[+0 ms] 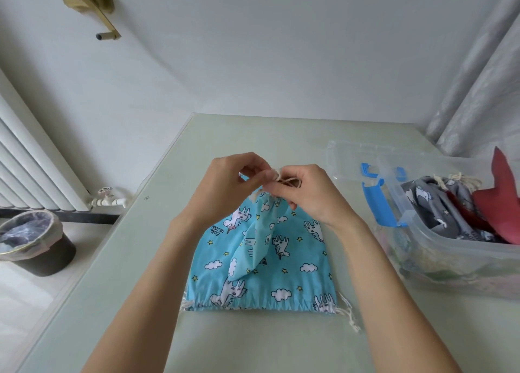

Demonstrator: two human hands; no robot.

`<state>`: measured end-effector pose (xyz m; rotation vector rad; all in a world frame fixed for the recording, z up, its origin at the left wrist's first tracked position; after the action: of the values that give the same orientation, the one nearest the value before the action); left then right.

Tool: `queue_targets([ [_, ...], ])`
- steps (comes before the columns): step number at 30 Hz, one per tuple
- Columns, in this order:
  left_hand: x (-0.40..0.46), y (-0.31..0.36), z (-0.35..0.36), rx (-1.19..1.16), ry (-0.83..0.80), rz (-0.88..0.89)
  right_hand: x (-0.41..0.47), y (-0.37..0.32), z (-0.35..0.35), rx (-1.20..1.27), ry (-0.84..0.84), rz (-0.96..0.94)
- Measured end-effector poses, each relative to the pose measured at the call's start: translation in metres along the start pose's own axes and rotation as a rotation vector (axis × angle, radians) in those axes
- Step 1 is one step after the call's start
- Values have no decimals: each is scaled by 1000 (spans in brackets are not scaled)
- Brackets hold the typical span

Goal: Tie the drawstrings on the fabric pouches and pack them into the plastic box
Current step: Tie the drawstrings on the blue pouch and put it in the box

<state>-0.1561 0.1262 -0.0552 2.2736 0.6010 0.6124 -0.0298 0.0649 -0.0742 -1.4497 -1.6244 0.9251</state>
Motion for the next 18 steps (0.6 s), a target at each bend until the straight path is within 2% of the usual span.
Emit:
queue_targets([
  [6,0,-12,1,-32,-83,-34,1,7,-2,142,50,60],
  [11,2,-9,5,-93,-50,-17,3,10,-5,286,137,56],
  [15,1,-12,5,-213,-15,-61,0,7,-7,264,106,21],
  [18,1,-12,6,-278,-48,-76,0,6,-6,294,56,19],
])
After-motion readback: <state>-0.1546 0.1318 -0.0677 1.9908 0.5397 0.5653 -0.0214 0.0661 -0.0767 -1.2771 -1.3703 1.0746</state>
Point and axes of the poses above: each hand's wrist, its own x-axis towards the middle knuckle, its own z-axis out of the palm, y = z × x, the point moved 5 cm from there along x, towards the middle knuckle, and after that the axes turned 15 degrees about -y, right-handed, at the moved point
